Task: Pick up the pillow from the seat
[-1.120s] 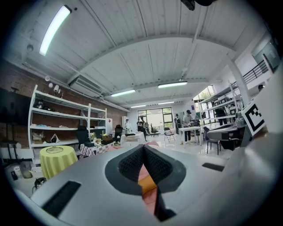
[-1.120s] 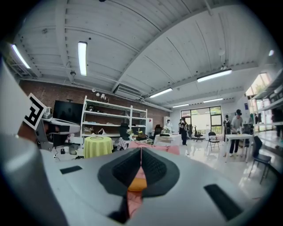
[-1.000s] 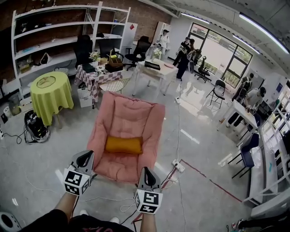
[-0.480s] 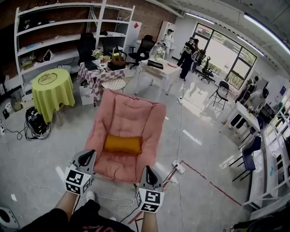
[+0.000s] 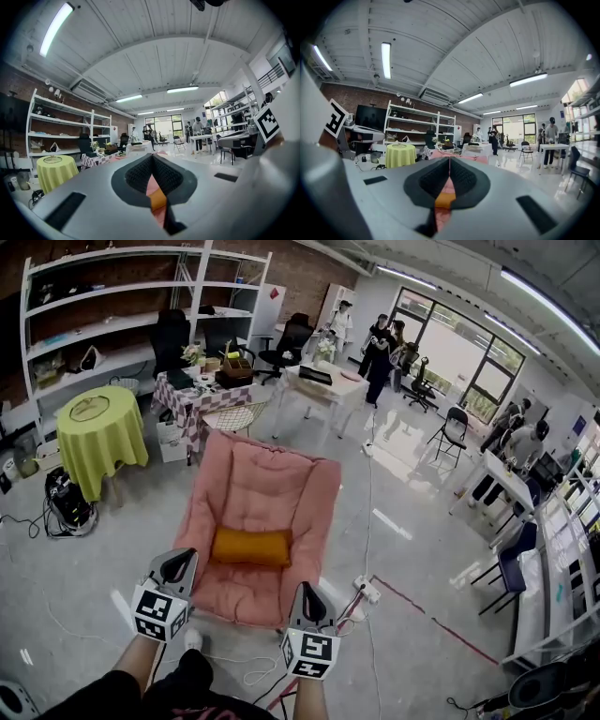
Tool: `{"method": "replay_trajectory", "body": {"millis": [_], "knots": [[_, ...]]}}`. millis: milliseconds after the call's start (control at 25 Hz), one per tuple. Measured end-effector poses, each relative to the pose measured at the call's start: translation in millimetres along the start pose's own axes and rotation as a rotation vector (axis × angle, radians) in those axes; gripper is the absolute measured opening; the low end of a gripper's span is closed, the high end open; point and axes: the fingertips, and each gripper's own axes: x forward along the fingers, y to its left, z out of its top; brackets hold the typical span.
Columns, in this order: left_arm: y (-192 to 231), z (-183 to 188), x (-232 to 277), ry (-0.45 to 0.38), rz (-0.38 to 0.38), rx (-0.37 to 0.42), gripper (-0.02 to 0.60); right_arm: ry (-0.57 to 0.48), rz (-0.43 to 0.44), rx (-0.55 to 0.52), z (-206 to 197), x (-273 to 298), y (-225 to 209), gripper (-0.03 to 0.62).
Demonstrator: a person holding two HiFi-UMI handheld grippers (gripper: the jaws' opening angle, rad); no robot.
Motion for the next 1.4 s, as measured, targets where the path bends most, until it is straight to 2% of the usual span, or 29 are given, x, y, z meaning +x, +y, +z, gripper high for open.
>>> {"method": "replay_trajectory", "body": {"millis": [480, 800, 1000, 1400], "knots": [[36.7, -23.5, 47.0, 0.032, 0.009, -0.029, 0.009, 0.010, 0.010, 0.007, -6.4, 62.5, 4.0, 0.020], [69.2, -36.8, 99.2, 0.059, 0.006, -0.048, 0.009, 0.033, 0.002, 0.004, -8.3, 121.2, 1.6, 0.020], [84.9, -38.8, 129.2, 0.067, -0.012, -0.060, 0.009, 0.041, -0.017, 0.003, -3.5, 150.8, -2.4, 0.020], [142.6, -38.0, 199.6, 0.076, -0.080, -0.059, 0.009, 0.055, -0.079, 0.014, 8.6, 231.4, 9.6, 0.020]]}}
